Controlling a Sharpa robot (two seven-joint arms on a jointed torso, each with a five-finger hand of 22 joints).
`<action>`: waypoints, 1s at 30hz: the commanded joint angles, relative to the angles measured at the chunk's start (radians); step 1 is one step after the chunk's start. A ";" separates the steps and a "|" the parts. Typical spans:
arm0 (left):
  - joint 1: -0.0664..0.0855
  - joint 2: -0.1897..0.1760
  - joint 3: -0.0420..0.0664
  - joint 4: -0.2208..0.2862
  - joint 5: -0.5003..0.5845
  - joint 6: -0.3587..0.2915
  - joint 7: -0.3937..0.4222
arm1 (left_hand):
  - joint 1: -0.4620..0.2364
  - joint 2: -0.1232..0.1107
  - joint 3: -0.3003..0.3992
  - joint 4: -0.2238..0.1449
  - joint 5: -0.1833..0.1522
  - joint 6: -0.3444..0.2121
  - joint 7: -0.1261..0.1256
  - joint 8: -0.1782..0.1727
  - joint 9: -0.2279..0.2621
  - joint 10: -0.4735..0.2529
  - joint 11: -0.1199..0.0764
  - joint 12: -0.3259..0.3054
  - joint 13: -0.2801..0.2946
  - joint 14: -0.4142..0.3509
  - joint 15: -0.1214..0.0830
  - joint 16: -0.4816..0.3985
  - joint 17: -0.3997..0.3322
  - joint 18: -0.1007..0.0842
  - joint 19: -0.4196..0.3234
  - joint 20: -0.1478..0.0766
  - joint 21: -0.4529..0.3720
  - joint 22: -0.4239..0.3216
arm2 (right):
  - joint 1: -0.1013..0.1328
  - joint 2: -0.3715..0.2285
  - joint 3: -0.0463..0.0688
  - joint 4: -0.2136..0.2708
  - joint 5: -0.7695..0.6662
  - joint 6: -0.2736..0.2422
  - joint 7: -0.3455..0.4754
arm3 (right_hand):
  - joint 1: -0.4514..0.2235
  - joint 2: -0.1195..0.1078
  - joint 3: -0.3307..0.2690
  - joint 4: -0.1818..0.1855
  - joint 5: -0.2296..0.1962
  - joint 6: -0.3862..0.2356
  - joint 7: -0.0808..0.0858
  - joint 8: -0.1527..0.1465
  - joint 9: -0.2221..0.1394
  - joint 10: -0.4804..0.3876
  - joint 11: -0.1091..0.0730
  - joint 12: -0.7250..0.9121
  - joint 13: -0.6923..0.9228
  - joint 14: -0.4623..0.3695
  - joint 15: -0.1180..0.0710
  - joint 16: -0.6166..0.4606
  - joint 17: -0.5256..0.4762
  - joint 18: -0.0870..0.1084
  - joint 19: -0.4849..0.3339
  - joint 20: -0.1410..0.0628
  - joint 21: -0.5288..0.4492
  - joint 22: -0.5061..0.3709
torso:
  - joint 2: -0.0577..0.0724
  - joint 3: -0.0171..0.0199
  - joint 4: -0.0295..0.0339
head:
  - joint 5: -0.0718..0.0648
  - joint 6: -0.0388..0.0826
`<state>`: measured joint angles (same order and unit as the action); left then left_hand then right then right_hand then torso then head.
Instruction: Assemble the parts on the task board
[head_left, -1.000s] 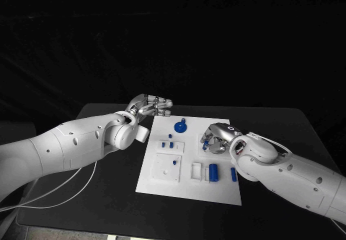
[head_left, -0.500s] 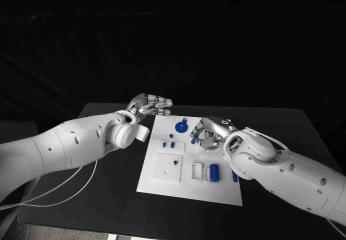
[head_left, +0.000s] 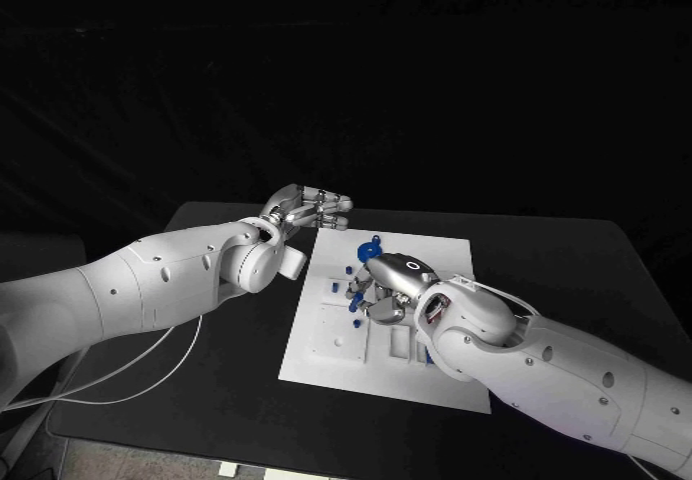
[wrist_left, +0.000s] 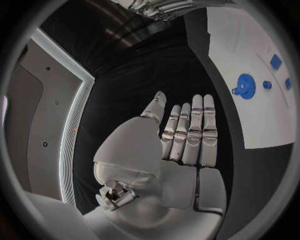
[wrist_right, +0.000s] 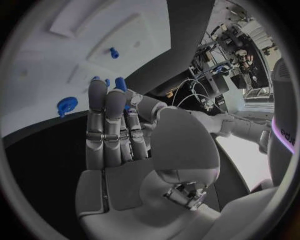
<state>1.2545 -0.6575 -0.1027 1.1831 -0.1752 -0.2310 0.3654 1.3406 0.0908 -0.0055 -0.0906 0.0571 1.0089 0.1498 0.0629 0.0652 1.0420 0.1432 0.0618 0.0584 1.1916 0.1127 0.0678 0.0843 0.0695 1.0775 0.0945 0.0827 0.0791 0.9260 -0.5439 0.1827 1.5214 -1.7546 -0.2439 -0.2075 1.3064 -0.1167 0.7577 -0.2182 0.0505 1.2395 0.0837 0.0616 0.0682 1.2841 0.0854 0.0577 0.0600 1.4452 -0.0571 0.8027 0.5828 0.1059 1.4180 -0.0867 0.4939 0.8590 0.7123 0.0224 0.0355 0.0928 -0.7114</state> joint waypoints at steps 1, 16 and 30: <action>0.001 0.005 0.001 0.000 0.003 0.006 0.013 | 0.006 0.006 -0.005 -0.001 -0.003 0.000 -0.001 0.004 0.001 -0.001 0.005 0.004 0.000 -0.005 0.002 0.000 0.000 -0.008 0.002 0.004 -0.003 -0.001 | 0.000 0.016 -0.011 -0.007 -0.015 0.016 0.024 | -0.003 0.006 0.000 -0.005 0.005 0.003 0.000 0.002 0.000 0.078 -0.055 0.003 0.005 -0.003 -0.007 -0.004 0.001 0.022 -0.005 -0.001 -0.005 0.001 | 0.000 0.0000 0.0015 | 0.006 -0.001; 0.001 0.012 0.001 -0.003 0.005 0.011 0.011 | 0.008 0.008 -0.005 -0.001 -0.003 0.004 -0.003 0.005 0.001 -0.001 0.005 0.004 0.000 -0.007 0.003 0.000 -0.001 -0.008 0.001 0.005 -0.003 -0.001 | -0.005 0.076 -0.073 -0.063 -0.033 0.005 0.007 | -0.008 0.008 -0.003 -0.011 0.008 0.004 0.000 0.002 0.000 0.079 -0.055 0.003 0.005 -0.003 -0.008 -0.005 0.001 0.022 -0.004 -0.002 -0.010 0.010 | 0.000 0.0019 -0.0033 | 0.015 0.000; 0.001 0.015 0.001 -0.004 0.005 0.017 0.006 | 0.008 0.008 -0.005 -0.001 -0.003 0.004 -0.003 0.005 0.001 -0.001 0.005 0.004 0.000 -0.007 0.003 0.000 -0.001 -0.008 0.001 0.005 -0.003 -0.001 | -0.016 0.097 -0.101 -0.089 -0.043 0.008 -0.001 | -0.012 0.009 -0.001 -0.014 0.010 0.005 0.000 0.002 0.000 0.079 -0.055 0.003 0.005 -0.002 -0.009 -0.005 0.001 0.022 -0.001 -0.002 -0.014 0.015 | -0.001 0.0021 -0.0040 | 0.016 -0.006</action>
<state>1.2546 -0.6451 -0.1025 1.1779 -0.1739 -0.2291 0.3649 1.3447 0.0948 -0.0055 -0.0906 0.0571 1.0089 0.1498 0.0629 0.0651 1.0419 0.1432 0.0618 0.0583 1.1916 0.1127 0.0678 0.0843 0.0695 1.0775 0.0945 0.0827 0.0794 0.9114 -0.4482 0.0824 1.4336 -1.7814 -0.2433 -0.2044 1.2953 -0.1182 0.7560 -0.2253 0.0553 1.2390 0.0839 0.0604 0.0676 1.2883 0.0873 0.0545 0.0604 1.4414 -0.0605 0.8026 0.5826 0.1060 1.4198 -0.0848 0.4835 0.8735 0.7120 0.0244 0.0328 0.1098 -0.7166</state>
